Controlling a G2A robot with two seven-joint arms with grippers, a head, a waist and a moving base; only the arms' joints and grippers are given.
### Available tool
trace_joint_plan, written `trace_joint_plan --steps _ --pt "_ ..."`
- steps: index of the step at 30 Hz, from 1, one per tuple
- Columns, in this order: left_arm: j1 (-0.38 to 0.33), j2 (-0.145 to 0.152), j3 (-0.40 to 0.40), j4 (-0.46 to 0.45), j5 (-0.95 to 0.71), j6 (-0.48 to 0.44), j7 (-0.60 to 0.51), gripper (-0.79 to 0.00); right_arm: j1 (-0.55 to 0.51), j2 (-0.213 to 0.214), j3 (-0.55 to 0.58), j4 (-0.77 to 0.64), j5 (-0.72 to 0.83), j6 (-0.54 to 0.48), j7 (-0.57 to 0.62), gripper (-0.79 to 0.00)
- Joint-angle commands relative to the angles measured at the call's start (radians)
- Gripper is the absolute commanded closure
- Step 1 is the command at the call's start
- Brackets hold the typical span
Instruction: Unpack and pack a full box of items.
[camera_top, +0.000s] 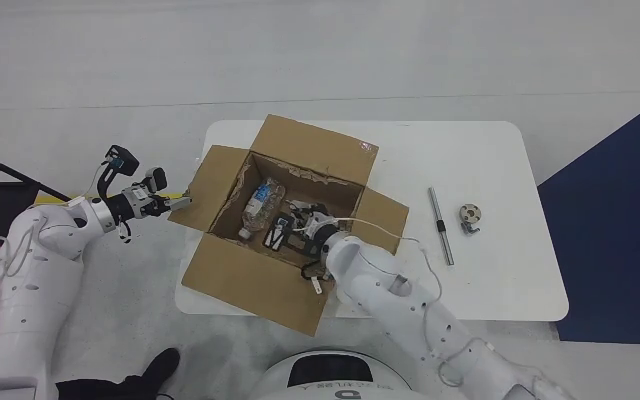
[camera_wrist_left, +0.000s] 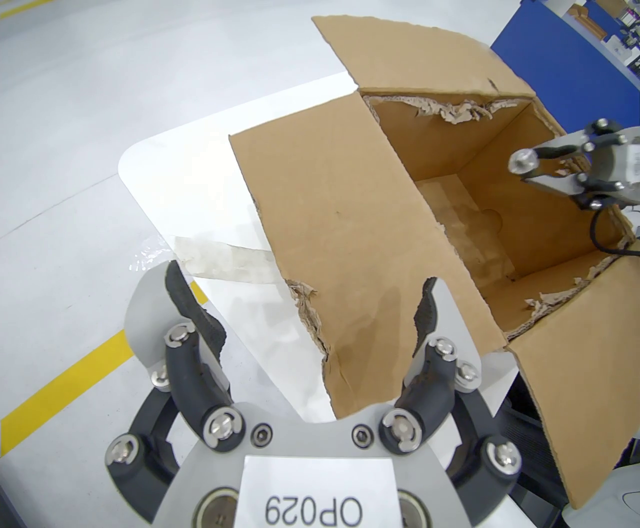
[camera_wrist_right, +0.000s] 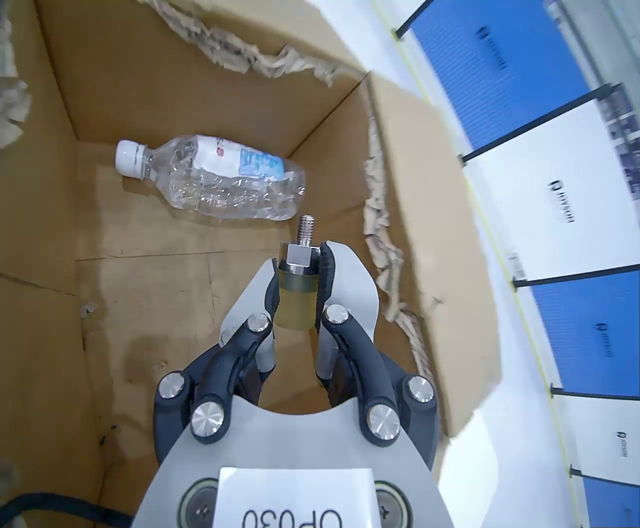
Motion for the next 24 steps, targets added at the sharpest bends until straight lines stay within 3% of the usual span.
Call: trace_joint_plan --steps 1,9,12,17,22,24 --pt "0.0 0.0 0.0 0.0 0.0 0.0 0.0 -0.785 -0.011 0.003 0.006 -0.009 -0.011 -0.008 -0.013 0.0" --pt "0.0 0.0 0.0 0.0 0.0 0.0 0.0 -0.785 -0.016 0.003 0.013 -0.004 0.006 0.0 -0.044 0.0" --pt "0.0 0.0 0.0 0.0 0.0 0.0 0.0 -0.785 -0.078 0.025 0.107 -0.01 0.076 0.005 -0.253 0.0" --pt "0.0 0.0 0.0 0.0 0.0 0.0 0.0 -0.785 -0.349 0.085 0.377 -0.079 0.121 0.109 -0.589 0.0" --pt "0.0 0.0 0.0 0.0 0.0 0.0 0.0 -0.785 -0.574 0.11 0.605 -0.082 0.298 0.196 -0.897 0.0" --pt "0.0 0.0 0.0 0.0 0.0 0.0 0.0 -0.785 -0.574 0.11 0.605 -0.082 0.298 0.196 -0.897 0.0"
